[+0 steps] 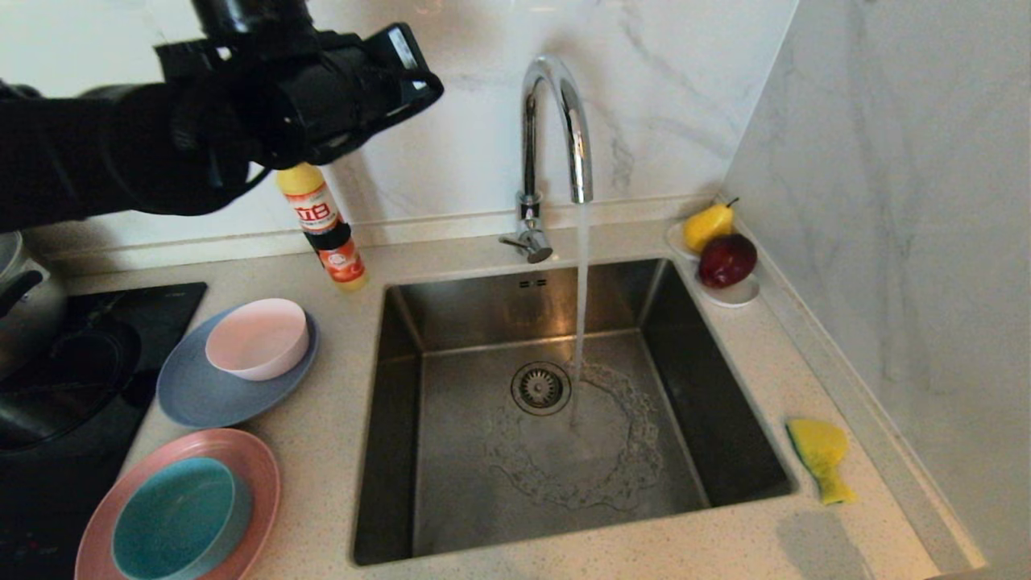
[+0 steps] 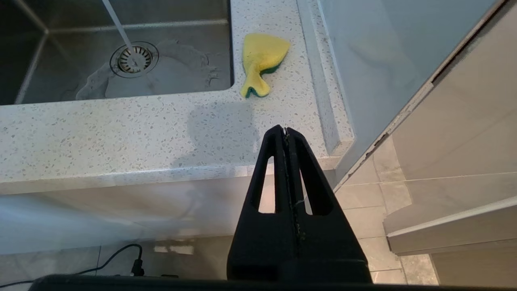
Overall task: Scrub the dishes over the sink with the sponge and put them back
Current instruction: Pick up a bowl and the sponge
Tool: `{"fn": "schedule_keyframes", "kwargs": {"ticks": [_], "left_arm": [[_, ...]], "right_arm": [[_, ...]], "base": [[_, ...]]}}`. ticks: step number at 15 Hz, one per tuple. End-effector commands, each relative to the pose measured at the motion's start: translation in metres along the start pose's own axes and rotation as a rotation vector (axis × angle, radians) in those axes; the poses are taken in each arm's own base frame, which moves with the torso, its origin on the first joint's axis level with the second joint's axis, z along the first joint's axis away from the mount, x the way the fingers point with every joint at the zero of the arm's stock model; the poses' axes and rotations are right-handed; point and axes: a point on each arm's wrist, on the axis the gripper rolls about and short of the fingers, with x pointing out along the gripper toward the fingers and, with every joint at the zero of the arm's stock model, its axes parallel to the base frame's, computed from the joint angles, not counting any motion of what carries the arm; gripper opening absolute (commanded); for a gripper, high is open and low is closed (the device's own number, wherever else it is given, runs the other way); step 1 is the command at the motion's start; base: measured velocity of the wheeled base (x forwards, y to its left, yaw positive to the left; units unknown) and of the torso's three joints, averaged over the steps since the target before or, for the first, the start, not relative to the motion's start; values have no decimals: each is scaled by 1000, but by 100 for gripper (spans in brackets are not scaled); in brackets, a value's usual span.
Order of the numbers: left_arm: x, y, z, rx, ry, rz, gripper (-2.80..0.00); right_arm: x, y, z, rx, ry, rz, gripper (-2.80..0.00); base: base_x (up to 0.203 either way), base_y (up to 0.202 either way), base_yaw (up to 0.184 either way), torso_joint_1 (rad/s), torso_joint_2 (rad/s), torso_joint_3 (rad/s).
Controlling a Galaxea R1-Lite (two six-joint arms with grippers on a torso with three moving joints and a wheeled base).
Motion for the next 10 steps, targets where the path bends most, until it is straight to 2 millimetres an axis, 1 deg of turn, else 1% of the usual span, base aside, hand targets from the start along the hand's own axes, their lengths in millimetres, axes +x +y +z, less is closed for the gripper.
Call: {"fn": "schedule_keyframes", "kwargs": {"ticks": [1,2,4,5,6,8,10], "left_arm": [[-80,-1,64,29,-115,-26,-280],[-106,5,69,69,-123,-23,-280],[-160,23,63,167,-115,-12,-280],[-192,34,59,207,-121,-8,-280],[-224,47,53,242,-133,0,-280],[-279,72,39,300,-175,51,-280],[-326,94,21,354,-235,166,-280]], "right_arm": [[0,0,0,0,0,0,-280],[0,0,0,0,0,0,-280],[0,0,0,0,0,0,-280],[0,0,0,0,0,0,-280],[0,0,0,0,0,0,-280],[0,0,0,0,0,0,-280],[0,0,0,0,0,0,-280]], "base": [[0,0,0,0,0,0],[0,0,0,0,0,0],[0,0,0,0,0,0],[0,0,0,0,0,0],[0,0,0,0,0,0],[0,0,0,0,0,0],[0,0,0,0,0,0]]}}
